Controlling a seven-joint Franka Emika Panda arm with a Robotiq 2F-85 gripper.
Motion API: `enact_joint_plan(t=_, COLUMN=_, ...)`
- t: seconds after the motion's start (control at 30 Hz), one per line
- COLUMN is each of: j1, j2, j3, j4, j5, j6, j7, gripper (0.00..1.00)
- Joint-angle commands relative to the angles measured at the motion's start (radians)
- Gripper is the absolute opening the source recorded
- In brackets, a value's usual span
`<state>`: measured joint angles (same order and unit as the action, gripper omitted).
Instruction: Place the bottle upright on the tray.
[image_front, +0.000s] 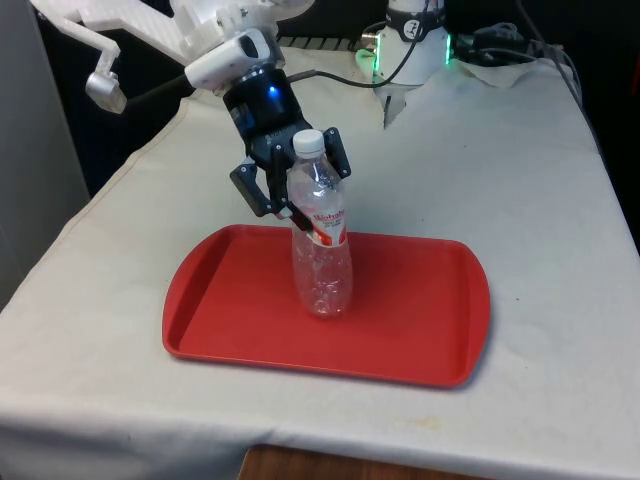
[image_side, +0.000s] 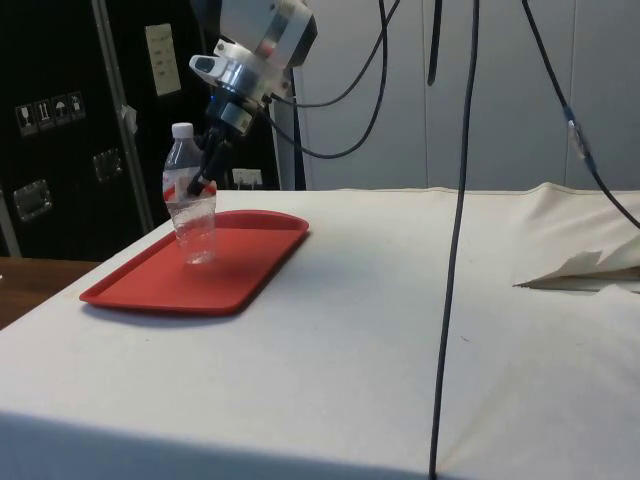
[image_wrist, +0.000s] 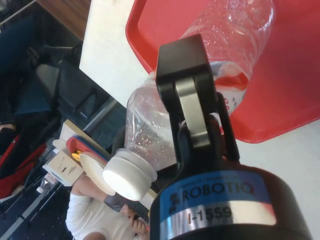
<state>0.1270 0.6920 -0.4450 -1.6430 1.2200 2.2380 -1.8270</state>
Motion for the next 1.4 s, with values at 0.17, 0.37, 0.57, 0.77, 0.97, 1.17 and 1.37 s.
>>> enact_joint_plan(t=0.17, j1=-0.006, j2=0.002, j3=0.003, j4=0.003, j5=0.018, j6=-0.012, j7=-0.004, gripper=0.34)
enact_joint_plan(t=0.37, j1=-0.009, j2=0.007, j3=0.002, j4=0.007, j5=0.039, j6=-0.029, j7=-0.003, gripper=0.34)
enact_joint_plan(t=0.57, j1=-0.006, j2=0.006, j3=-0.003, j4=0.006, j5=0.041, j6=-0.035, j7=-0.001, gripper=0.34)
enact_joint_plan(t=0.77, j1=-0.005, j2=0.013, j3=-0.005, j4=0.016, j5=0.033, j6=-0.043, j7=0.014, gripper=0.34)
enact_joint_plan(t=0.97, j1=-0.004, j2=0.031, j3=-0.010, j4=0.040, j5=0.022, j6=-0.058, j7=0.042, gripper=0.34)
enact_joint_plan(t=1.17, j1=-0.002, j2=0.049, j3=-0.021, j4=0.067, j5=0.018, j6=-0.078, j7=0.065, gripper=0.34)
enact_joint_plan(t=1.37, j1=-0.003, j2=0.051, j3=-0.021, j4=0.071, j5=0.022, j6=-0.083, j7=0.066, gripper=0.34)
